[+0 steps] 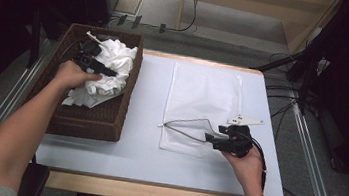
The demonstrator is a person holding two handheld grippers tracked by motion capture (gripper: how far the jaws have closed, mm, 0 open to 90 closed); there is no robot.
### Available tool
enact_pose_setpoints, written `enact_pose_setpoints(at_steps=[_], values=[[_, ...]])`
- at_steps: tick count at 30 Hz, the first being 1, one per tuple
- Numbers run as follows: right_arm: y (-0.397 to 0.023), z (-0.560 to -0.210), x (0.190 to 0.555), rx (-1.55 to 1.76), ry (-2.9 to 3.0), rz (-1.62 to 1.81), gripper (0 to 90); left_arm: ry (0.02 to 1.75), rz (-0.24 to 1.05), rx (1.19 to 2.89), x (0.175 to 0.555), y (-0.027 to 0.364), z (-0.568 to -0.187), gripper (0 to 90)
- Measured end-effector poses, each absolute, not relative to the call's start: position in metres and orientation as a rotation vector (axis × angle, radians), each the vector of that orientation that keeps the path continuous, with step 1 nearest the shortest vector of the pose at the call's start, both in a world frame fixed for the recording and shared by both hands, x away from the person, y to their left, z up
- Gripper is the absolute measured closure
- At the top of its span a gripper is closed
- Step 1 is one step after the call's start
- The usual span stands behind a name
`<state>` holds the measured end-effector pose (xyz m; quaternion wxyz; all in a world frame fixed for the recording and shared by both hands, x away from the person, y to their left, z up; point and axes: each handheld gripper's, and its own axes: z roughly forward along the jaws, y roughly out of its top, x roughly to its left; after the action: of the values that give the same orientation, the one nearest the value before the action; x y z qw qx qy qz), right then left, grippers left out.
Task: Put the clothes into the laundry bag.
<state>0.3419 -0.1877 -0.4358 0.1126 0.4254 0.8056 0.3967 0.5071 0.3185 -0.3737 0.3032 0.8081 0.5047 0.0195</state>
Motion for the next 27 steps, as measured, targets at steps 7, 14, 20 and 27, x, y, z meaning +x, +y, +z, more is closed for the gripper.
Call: enact_pose_setpoints(at_steps=[7,14,20,27], values=[[-0.189,-0.435,0.340,1.240,2.361,1.170,36.7,1.307,0.091,2.102,0.497,0.328,-0.333,52.3],[-0.189,-0.434,0.340,1.244,2.357,1.173,36.7,1.260,0.137,2.140,0.486,0.333,-0.293,52.1],[-0.189,-0.434,0.341,1.244,2.359,1.179,36.7,1.160,0.128,2.187,0.475,0.332,-0.252,52.0],[-0.190,-0.432,0.341,1.239,2.348,1.196,36.8,1.058,0.079,2.216,0.460,0.308,-0.211,51.8]])
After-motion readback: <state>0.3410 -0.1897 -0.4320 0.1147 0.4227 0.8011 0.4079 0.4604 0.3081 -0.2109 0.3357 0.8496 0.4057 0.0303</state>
